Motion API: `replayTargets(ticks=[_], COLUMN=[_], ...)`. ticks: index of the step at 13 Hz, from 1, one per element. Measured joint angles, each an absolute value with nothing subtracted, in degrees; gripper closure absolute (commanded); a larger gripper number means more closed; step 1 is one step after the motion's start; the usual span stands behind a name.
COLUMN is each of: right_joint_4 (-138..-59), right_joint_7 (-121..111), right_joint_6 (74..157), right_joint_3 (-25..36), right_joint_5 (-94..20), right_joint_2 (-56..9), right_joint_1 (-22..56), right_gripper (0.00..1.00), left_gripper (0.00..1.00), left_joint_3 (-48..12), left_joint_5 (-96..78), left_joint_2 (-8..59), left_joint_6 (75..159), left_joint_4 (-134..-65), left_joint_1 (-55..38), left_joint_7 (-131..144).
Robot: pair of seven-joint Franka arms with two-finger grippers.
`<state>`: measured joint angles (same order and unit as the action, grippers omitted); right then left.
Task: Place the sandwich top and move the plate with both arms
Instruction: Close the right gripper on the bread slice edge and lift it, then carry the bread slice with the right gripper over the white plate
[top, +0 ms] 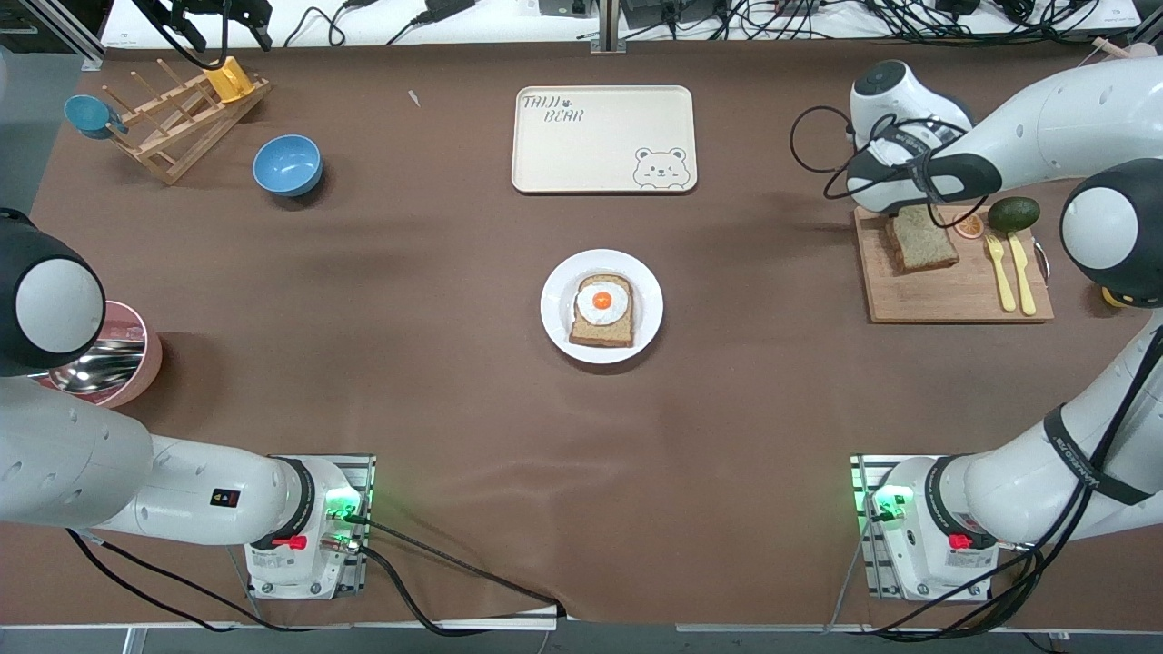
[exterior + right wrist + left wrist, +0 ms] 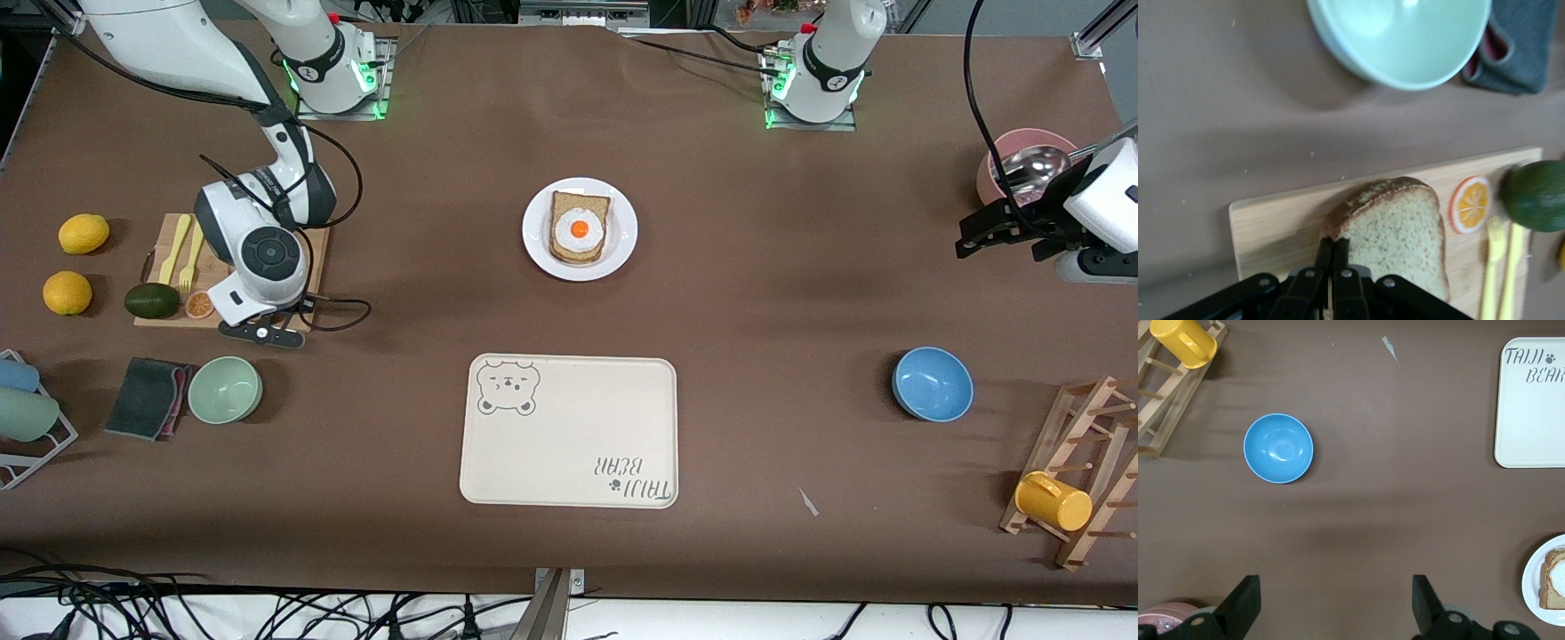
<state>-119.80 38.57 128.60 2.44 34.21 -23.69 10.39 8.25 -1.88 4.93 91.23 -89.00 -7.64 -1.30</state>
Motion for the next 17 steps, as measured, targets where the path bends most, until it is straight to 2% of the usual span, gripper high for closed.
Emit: replayTargets(ticks=[4,7,11,14,17], right_joint_4=[-112.80,-105.82,-98.66,-94.53,-92.64], right_joint_7=[37.93,37.68,37.76,42.26,50.63], right_joint_6=[119.63,110.73,103.37,98.89,97.88], right_joint_3=[-0.42,-3.34,-7.11,-8.37,-8.70], right_joint_5=[30.92,25.25,17.37,10.67,6.10], right_joint_2=[-23.70,-24.18,-25.68,-26.32,-27.38], right_joint_1=[10.77,11.50,12.02,16.26,22.81], right_gripper=[1.00,1.00,1.00,1.00,1.00], left_gripper=[0.00,0.00,0.00,0.00,0.00], left_joint_3=[8.25,8.25,8.25,8.25,8.25], left_joint_5=[-1.88,-1.88,-1.88,-1.88,-1.88], left_joint_2=[5.04,5.09,5.12,5.13,5.15], left_joint_6=[91.23,91.23,91.23,91.23,91.23], left_joint_4=[-89.00,-89.00,-89.00,-89.00,-89.00], left_joint_1=[-7.63,-7.63,-7.62,-7.60,-7.57], left_joint_7=[-1.30,-1.30,-1.30,-1.30,-1.30])
